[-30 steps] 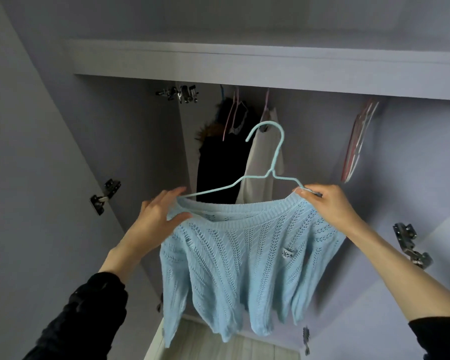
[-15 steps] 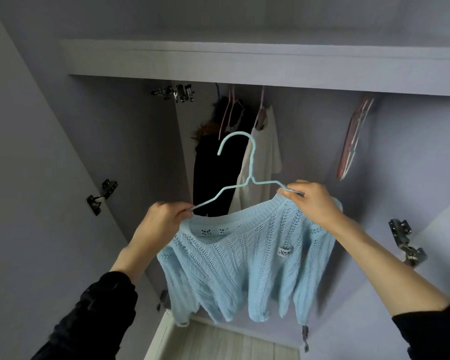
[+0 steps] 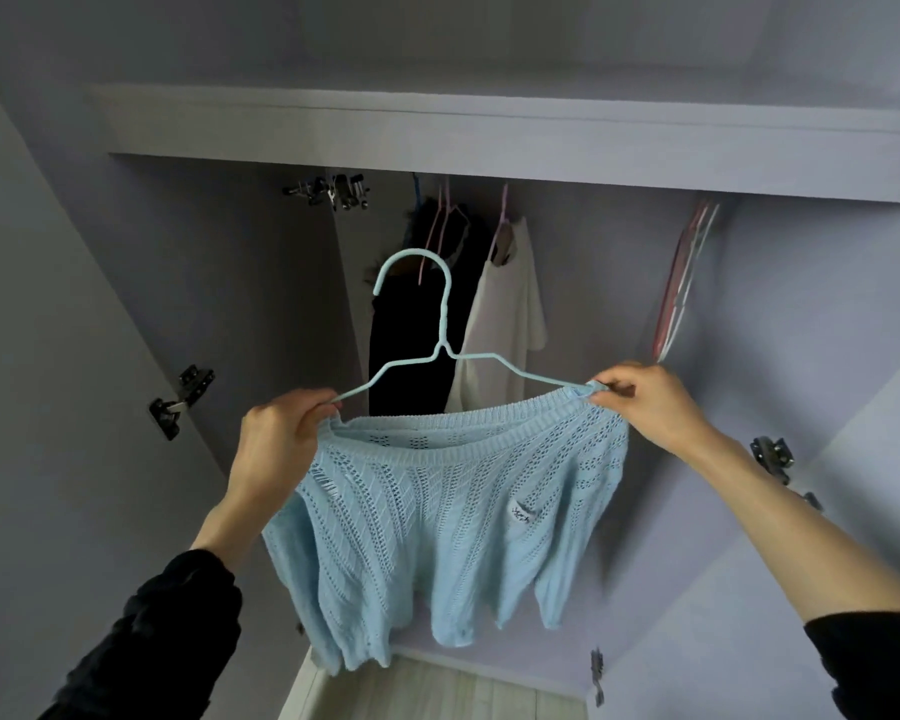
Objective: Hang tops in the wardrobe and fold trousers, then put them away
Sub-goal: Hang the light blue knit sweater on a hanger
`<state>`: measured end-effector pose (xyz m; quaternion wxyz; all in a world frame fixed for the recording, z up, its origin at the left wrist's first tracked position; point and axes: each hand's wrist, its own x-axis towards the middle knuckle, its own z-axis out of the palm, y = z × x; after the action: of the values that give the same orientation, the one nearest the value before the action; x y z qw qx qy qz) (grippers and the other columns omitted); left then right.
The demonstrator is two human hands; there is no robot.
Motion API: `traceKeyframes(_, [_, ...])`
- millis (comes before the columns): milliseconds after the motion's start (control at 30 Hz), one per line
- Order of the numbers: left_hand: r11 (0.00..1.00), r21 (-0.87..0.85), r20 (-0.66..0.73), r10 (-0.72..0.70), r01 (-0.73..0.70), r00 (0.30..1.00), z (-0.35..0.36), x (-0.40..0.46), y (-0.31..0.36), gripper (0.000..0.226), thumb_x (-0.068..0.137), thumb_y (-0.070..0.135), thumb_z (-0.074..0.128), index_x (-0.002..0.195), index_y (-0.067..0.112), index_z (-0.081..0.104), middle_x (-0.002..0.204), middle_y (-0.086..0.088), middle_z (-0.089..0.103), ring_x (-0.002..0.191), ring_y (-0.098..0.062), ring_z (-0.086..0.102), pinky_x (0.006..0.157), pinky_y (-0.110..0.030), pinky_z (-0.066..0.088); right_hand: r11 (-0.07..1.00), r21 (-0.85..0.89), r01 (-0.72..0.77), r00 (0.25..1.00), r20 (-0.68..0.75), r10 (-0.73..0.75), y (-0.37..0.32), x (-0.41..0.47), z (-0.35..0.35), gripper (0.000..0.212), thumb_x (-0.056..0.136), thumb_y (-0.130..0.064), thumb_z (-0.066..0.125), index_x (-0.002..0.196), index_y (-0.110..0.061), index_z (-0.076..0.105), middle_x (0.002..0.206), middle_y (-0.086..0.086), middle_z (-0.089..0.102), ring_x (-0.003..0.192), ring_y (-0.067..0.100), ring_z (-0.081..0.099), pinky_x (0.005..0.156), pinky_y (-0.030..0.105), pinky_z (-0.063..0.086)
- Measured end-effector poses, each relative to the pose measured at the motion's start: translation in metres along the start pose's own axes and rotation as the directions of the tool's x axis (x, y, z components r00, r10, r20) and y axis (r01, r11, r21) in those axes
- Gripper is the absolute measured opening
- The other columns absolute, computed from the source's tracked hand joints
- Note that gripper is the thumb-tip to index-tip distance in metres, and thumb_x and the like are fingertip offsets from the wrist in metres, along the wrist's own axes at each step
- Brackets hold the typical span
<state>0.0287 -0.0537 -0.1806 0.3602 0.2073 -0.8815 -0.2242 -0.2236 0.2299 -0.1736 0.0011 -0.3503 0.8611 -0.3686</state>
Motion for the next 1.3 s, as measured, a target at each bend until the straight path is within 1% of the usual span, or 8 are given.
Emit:
traceKeyframes(267, [1.0,-0.021,0.023,0.023,-0.023,0.999,0.005,0.002,0.001,0.015,0.086,-0.003,0.061,0.092,0.004,0.073,0.084,-0.003,0.073,0.071,-0.015,0.064,0.068,-0.018,0.044,0.984,-0.149,0.102,0.993,-0.039,-0.108,-0.005,-0.004,0.001,0.029,0.079,-0.018,0.075,0.105,-0.006,0.069,0.108,0.006,0.061,0.101,0.022,0.057,0.088,0.019,0.035])
traceKeyframes(367, [0.998,-0.045,0.057,0.043,-0.04,0.997,0.012,-0.001,0.005,0.014,0.085,-0.003,0.063,0.093,0.003,0.073,0.085,-0.004,0.073,0.075,-0.013,0.065,0.071,-0.014,0.045,0.962,-0.168,0.217,0.976,0.007,-0.219,-0.03,-0.009,0.003,0.048,0.082,-0.033,0.07,0.125,-0.016,0.059,0.118,-0.003,0.056,0.111,0.011,0.049,0.096,0.02,0.032])
traceKeyframes(467, [0.991,-0.065,0.097,0.119,-0.113,0.988,0.021,-0.001,0.012,0.014,0.083,-0.005,0.064,0.091,0.002,0.074,0.084,-0.005,0.073,0.073,-0.005,0.062,0.071,0.001,0.037,0.984,-0.048,0.171,0.973,0.168,-0.161,-0.062,-0.012,0.011,0.043,0.085,-0.043,0.063,0.124,-0.026,0.058,0.101,-0.011,0.063,0.09,0.0,0.055,0.084,0.019,0.041])
traceKeyframes(600, [0.982,-0.14,0.171,0.147,-0.124,0.974,0.034,0.0,0.019,0.014,0.084,-0.004,0.064,0.094,0.001,0.073,0.087,0.002,0.071,0.079,0.005,0.059,0.072,0.005,0.036,0.983,0.17,0.071,0.941,0.315,-0.123,-0.089,-0.012,0.015,0.017,0.092,-0.031,0.058,0.08,-0.025,0.067,0.057,-0.007,0.052,0.045,0.0,0.042,0.048,0.011,0.033])
traceKeyframes(833, [0.984,-0.16,0.388,0.133,-0.075,0.912,0.069,-0.004,0.033,0.033,0.088,0.021,0.065,0.121,0.02,0.064,0.107,0.008,0.069,0.099,-0.005,0.062,0.081,-0.01,0.041,0.919,0.285,-0.274,0.878,0.463,0.119,-0.068,-0.033,-0.011,0.024,0.093,-0.021,0.057,0.075,-0.008,0.063,0.053,-0.006,0.049,0.043,0.006,0.035,0.041,0.017,0.028])
traceKeyframes(1000, [0.972,-0.175,0.462,0.222,-0.157,0.859,0.09,0.007,0.045,0.046,0.098,0.023,0.047,0.143,0.021,0.039,0.142,-0.006,0.046,0.135,-0.02,0.037,0.108,-0.032,0.034,0.945,0.078,-0.319,0.868,0.425,0.257,-0.052,-0.051,-0.025,0.027,0.095,-0.024,0.054,0.072,-0.011,0.061,0.056,-0.001,0.052,0.039,0.011,0.046,0.04,0.019,0.034])
traceKeyframes(1167, [0.873,0.236,0.541,0.246,-0.427,0.804,0.115,0.034,0.058,0.063,0.099,0.02,0.038,0.151,0.022,0.004,0.159,-0.006,-0.01,0.146,-0.025,-0.008,0.117,-0.047,0.008,0.9,-0.02,-0.436,0.831,0.375,0.411,-0.048,-0.059,-0.037,0.026,0.096,-0.024,0.05,0.075,-0.011,0.06,0.061,0.002,0.056,0.035,0.013,0.05,0.036,0.019,0.035])
traceKeyframes(1300, [0.808,0.377,0.608,0.153,-0.453,0.779,0.136,0.039,0.06,0.069,0.1,0.03,0.034,0.149,0.016,-0.012,0.156,-0.01,-0.02,0.145,-0.028,-0.014,0.117,-0.045,0.007,0.863,0.0,-0.505,0.826,0.291,0.483,-0.047,-0.057,-0.035,0.027,0.097,-0.019,0.05,0.073,-0.01,0.059,0.061,0.003,0.054,0.032,0.009,0.048,0.033,0.017,0.034])
